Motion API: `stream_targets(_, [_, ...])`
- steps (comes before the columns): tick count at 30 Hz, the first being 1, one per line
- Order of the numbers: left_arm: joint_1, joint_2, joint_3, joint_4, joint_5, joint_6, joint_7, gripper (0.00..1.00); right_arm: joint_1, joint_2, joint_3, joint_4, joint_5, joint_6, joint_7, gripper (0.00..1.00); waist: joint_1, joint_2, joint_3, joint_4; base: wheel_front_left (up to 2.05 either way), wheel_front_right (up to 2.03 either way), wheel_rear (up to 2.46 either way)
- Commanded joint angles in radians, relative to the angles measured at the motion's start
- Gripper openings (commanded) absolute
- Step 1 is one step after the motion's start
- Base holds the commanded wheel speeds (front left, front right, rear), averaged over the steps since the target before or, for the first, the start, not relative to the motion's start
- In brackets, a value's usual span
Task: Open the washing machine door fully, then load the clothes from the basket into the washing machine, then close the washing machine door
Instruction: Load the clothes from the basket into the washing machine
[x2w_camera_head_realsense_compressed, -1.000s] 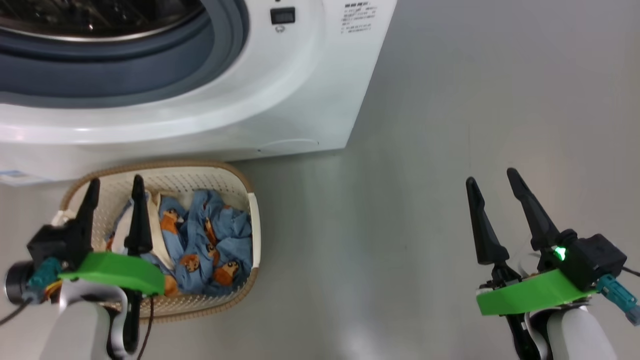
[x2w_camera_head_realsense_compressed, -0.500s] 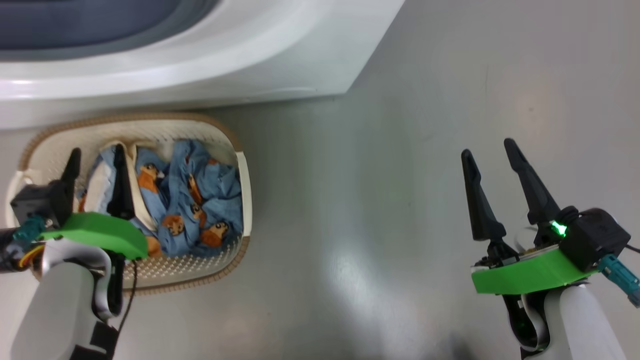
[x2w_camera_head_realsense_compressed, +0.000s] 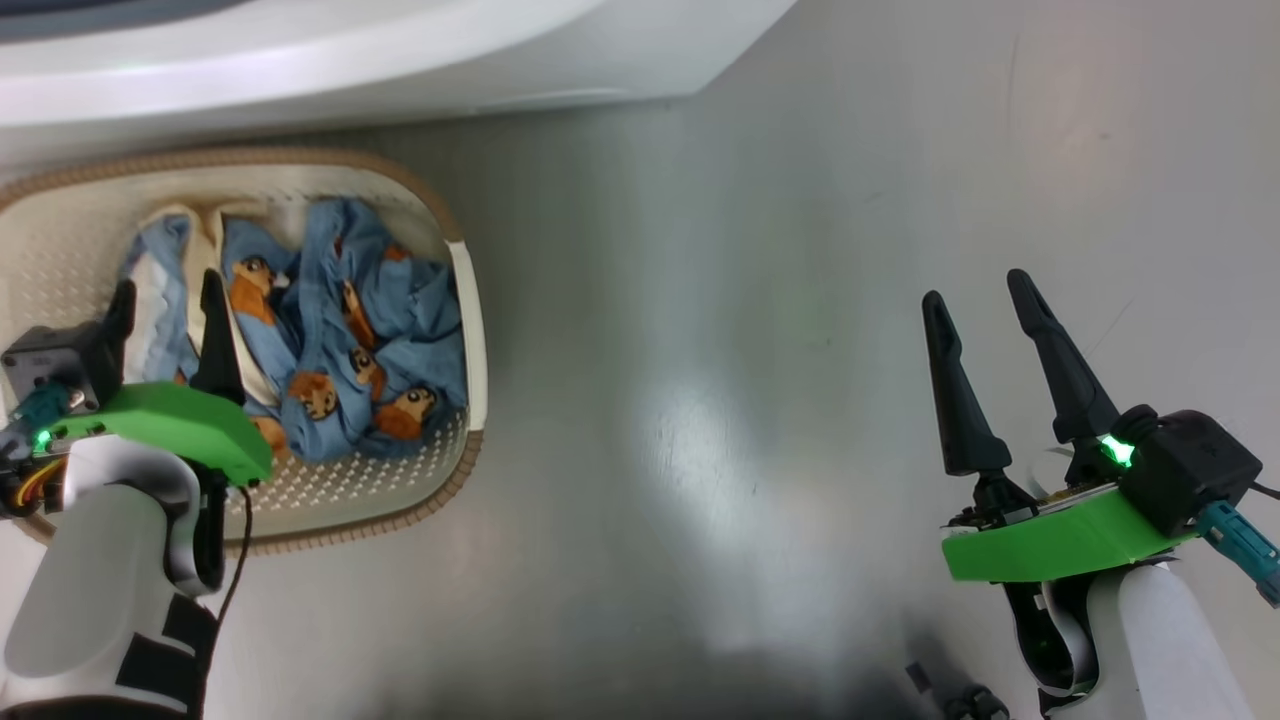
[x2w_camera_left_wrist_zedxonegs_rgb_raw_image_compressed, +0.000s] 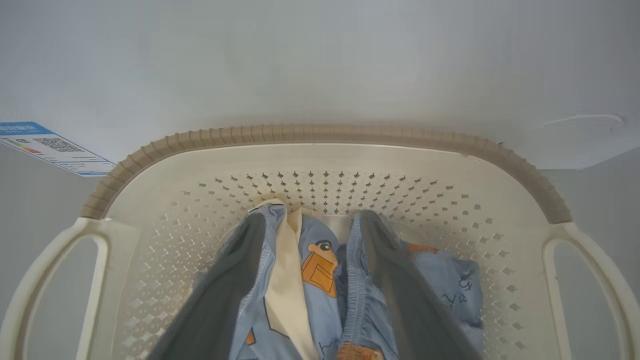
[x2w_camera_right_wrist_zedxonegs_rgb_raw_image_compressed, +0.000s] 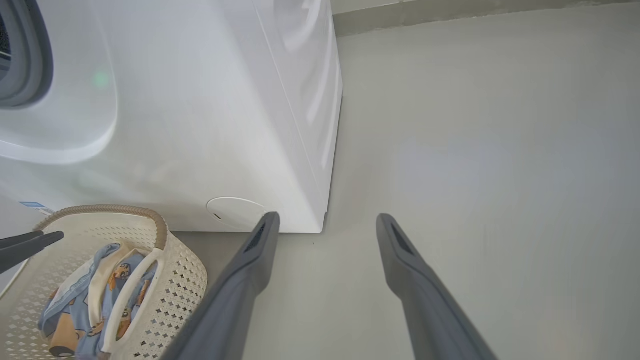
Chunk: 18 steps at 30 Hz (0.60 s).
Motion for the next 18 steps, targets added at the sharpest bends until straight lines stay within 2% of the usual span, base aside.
stream_targets(1, [-0.005,0.047,0.025,0.016,-0.006,-0.003,-0.007,1.0,0.004,0.002,0.022,-0.008,0.023,0.001,-0.005,1.0,0.0,0.0,0.046,0.002,0.0,0.0,0.0])
stream_targets(18, [-0.13,0.105,0.004,0.196,-0.002,-0.02,0.037,1.0,-0.027,0.002,0.04,-0.036,0.039,0.001,-0.005,1.0,0.0,0.0,0.182,-0.021,0.0,0.0,0.0])
